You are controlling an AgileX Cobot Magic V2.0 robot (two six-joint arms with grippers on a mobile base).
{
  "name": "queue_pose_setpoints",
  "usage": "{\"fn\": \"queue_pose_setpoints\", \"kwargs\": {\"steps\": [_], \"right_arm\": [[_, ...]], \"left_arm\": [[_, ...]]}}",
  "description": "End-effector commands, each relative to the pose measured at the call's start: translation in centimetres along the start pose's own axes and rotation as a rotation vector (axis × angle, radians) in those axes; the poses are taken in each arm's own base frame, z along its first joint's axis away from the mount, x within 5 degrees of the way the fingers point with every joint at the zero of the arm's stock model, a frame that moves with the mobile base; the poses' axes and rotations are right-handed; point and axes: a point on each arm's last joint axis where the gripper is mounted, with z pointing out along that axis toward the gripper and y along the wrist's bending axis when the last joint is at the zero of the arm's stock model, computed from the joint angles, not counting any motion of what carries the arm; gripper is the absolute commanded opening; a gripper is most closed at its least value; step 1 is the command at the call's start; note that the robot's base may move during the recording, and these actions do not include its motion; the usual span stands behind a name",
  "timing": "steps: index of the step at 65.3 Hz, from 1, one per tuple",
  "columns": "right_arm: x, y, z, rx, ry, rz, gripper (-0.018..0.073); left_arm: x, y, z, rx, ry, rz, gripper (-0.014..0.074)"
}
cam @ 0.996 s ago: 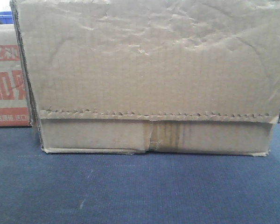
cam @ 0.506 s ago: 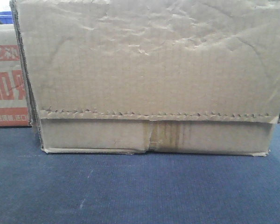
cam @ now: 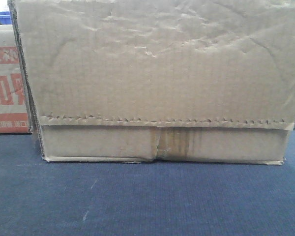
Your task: Stack two boxes on right shelf middle
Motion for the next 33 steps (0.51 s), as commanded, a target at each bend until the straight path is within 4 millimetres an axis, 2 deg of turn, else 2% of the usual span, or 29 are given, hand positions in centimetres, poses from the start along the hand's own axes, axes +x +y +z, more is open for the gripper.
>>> {"fn": "queue_pose_setpoints", "kwargs": {"steps": [1,3,7,11,17,23,26,29,33], "right_arm": [[-4.6,0.2,-0.7,-0.003,-0.121,0.001,-0.0154],[-6.2,0.2,-0.8,-0.006,-0.144,0.001,-0.0154],[-8.1,0.4,-0.7,-0.01,-0.125,0.0,-0.0154],[-10.5,0.5,0.2,-0.016,-0.071,-0.001,-0.0154],[-12.8,0.6,2.0,-0.02,0.006,-0.002,-0.0129],[-14.9,0.7,4.4,-0.02,0.029,-0.002,-0.0025],[-16.0,0.7,5.7,-0.021,0.043,-0.002,0.0069],[-16.2,0.8,6.8,-0.021,0.072,-0.001,0.0133],[-16.5,0.8,8.4,-0.02,0.099,-0.001,0.026]], "left_arm": [[-4.0,-0.1,-0.1,-0.001,-0.056,0.008,-0.0111],[-5.1,-0.2,0.0,-0.002,-0.048,0.008,-0.0111],[-7.2,-0.2,0.3,-0.004,-0.021,0.008,-0.0111],[-9.7,-0.3,0.8,-0.007,0.021,0.009,-0.0108],[-11.8,-0.3,2.2,-0.015,0.104,0.02,-0.0052],[-13.2,-0.3,4.3,-0.03,0.2,0.049,0.0098],[-13.5,-0.3,5.8,-0.033,0.256,0.048,0.019],[-13.7,-0.3,6.7,-0.031,0.282,0.048,0.0267],[-13.4,-0.4,8.2,-0.015,0.312,0.046,0.0367]]}}
